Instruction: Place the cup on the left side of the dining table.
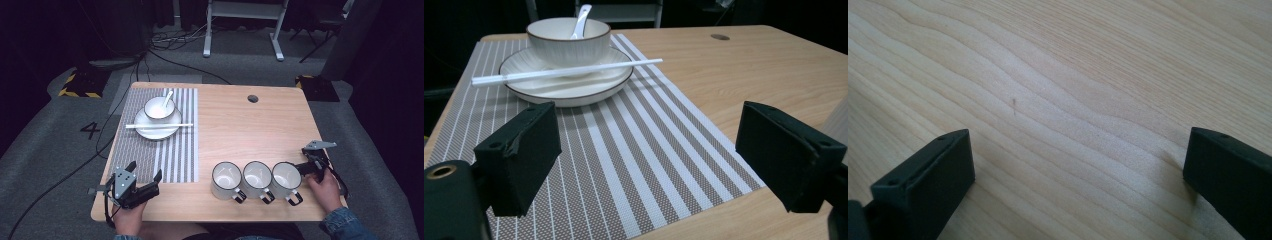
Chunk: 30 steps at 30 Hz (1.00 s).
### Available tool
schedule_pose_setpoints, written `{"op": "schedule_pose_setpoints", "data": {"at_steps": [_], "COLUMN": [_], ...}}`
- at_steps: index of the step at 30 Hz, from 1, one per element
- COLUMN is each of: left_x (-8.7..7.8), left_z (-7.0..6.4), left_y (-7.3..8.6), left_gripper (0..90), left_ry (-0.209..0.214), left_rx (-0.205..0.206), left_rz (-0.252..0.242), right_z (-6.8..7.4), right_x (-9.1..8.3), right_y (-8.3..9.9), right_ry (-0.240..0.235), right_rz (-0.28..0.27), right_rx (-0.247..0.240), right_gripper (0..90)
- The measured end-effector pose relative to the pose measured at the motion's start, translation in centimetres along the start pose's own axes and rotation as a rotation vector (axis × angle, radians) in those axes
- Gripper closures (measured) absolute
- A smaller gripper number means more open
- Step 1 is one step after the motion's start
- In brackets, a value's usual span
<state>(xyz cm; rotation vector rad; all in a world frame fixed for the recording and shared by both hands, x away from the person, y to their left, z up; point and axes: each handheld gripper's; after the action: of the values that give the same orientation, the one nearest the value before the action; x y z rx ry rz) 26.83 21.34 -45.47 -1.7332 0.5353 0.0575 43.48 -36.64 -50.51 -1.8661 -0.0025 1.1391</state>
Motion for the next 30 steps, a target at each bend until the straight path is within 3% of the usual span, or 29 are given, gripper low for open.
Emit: {"op": "schedule_pose_setpoints", "data": {"at_steps": [1,6,14,18,23,30], "left_x": [-0.2,-0.6,-0.3,0.2,1.2,2.1], "left_z": [-0.2,-0.5,-1.0,-1.7,-3.5,-5.3], "left_y": [-0.1,-0.3,-0.3,-0.4,-0.7,-0.6], "left_gripper": [11.0,11.0,11.0,11.2,11.2,11.2], "left_ry": [0.001,-0.005,0.011,0.06,0.12,0.174], "left_rx": [0.001,0.008,0.004,0.011,0.057,0.074], "left_rz": [-0.029,-0.062,-0.041,-0.015,0.022,0.039], "right_z": [0.0,0.0,0.0,0.0,0.0,0.0], "right_x": [0.0,0.0,0.0,0.0,0.0,0.0], "right_y": [0.0,0.0,0.0,0.0,0.0,0.0], "right_ry": [0.0,0.0,0.0,0.0,0.0,0.0], "right_rz": [-0.001,-0.001,-0.001,-0.001,-0.001,-0.001], "right_rx": [0.001,0.001,0.001,0.0,0.001,0.001], "right_gripper": [0.2,0.2,0.2,0.2,0.2,0.2]}}
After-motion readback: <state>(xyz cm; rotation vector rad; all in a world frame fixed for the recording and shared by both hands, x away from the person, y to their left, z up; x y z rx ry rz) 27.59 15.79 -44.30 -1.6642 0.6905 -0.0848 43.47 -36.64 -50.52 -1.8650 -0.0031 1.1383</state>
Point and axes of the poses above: each handheld gripper's, and its own axes: x roughly forward along the jaws, y roughly out of its underside, z roughly to its left, and after that the axes turned 10 degrees about -x, right-handed
